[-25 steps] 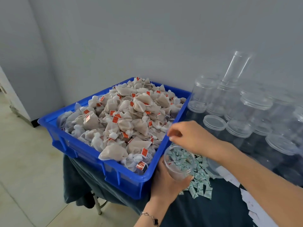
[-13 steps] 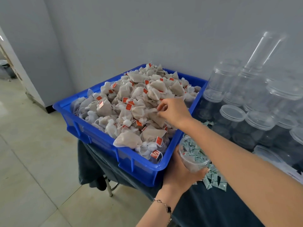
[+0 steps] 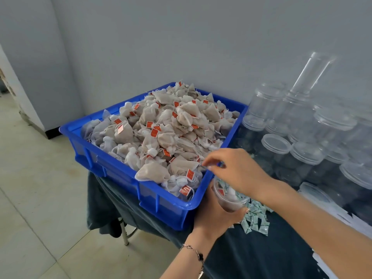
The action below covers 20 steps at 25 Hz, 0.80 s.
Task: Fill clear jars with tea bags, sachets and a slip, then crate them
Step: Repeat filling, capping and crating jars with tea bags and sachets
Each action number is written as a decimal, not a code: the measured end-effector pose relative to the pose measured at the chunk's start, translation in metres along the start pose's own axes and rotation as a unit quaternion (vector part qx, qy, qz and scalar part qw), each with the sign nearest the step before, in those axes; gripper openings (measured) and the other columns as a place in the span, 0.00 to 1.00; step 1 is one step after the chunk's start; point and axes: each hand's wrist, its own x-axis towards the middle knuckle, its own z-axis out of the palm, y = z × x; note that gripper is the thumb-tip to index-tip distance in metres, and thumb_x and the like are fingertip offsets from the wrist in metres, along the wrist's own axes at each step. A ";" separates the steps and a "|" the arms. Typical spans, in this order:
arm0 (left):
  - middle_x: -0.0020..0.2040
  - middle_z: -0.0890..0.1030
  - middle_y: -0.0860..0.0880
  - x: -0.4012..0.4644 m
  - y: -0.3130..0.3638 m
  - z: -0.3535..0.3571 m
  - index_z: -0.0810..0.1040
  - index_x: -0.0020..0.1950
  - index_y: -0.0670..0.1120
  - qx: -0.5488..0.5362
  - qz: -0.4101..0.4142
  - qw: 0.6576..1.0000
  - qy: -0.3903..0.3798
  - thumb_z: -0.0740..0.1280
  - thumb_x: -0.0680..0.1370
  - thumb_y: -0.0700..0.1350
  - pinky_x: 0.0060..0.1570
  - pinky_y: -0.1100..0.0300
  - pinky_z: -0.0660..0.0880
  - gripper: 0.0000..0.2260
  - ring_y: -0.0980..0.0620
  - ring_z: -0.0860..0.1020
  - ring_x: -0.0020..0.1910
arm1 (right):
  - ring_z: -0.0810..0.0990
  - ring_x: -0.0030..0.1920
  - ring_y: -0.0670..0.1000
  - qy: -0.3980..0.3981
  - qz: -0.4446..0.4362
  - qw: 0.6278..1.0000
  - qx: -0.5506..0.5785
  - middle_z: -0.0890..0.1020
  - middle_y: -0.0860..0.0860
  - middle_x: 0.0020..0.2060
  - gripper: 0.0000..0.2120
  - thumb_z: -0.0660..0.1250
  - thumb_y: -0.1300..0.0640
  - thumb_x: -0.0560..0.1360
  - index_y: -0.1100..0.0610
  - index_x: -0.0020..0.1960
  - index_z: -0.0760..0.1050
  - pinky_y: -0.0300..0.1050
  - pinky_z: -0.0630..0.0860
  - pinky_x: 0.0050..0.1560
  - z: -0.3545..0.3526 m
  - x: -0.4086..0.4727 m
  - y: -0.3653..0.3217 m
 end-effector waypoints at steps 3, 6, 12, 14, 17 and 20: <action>0.44 0.74 0.59 0.000 0.004 -0.004 0.66 0.52 0.56 0.045 -0.003 0.999 -0.014 0.67 0.63 0.71 0.50 0.68 0.73 0.28 0.62 0.76 0.46 | 0.75 0.53 0.43 -0.048 -0.108 0.993 -0.010 0.82 0.45 0.53 0.14 0.61 0.63 0.78 0.51 0.58 0.79 0.37 0.72 0.55 0.029 0.029 -0.016; 0.32 0.69 0.59 -0.001 0.006 -0.008 0.65 0.39 0.56 0.079 0.003 0.995 -0.067 0.61 0.63 0.66 0.40 0.74 0.67 0.16 0.71 0.72 0.38 | 0.70 0.60 0.50 -0.040 -0.175 0.974 -0.140 0.77 0.47 0.60 0.16 0.59 0.60 0.80 0.51 0.66 0.70 0.46 0.67 0.59 0.058 0.043 -0.022; 0.50 0.74 0.62 -0.001 0.004 -0.006 0.66 0.57 0.58 0.028 0.010 0.999 -0.036 0.70 0.62 0.63 0.56 0.71 0.70 0.27 0.69 0.72 0.54 | 0.73 0.55 0.50 0.007 -0.101 0.984 -0.147 0.76 0.48 0.52 0.09 0.61 0.56 0.78 0.53 0.57 0.75 0.42 0.69 0.49 0.039 0.033 -0.002; 0.62 0.69 0.66 -0.001 0.001 -0.005 0.60 0.70 0.57 -0.001 -0.008 1.000 -0.013 0.74 0.60 0.63 0.63 0.72 0.64 0.42 0.71 0.66 0.63 | 0.76 0.49 0.46 0.055 -0.013 0.998 -0.019 0.77 0.45 0.47 0.06 0.64 0.55 0.77 0.52 0.53 0.77 0.40 0.72 0.47 0.014 0.022 0.012; 0.68 0.64 0.62 -0.002 0.000 -0.001 0.51 0.73 0.59 0.009 -0.016 1.000 -0.012 0.73 0.58 0.67 0.70 0.63 0.61 0.50 0.64 0.62 0.69 | 0.77 0.41 0.41 0.138 0.028 0.989 0.035 0.80 0.41 0.40 0.03 0.68 0.52 0.74 0.49 0.48 0.78 0.36 0.73 0.41 -0.017 -0.004 0.032; 0.70 0.65 0.58 -0.002 -0.003 0.000 0.51 0.71 0.62 0.005 -0.034 0.999 -0.020 0.73 0.57 0.69 0.71 0.57 0.64 0.49 0.58 0.65 0.70 | 0.78 0.40 0.43 0.047 0.091 0.995 0.004 0.80 0.42 0.39 0.02 0.68 0.53 0.73 0.48 0.45 0.77 0.40 0.75 0.42 -0.028 -0.027 0.045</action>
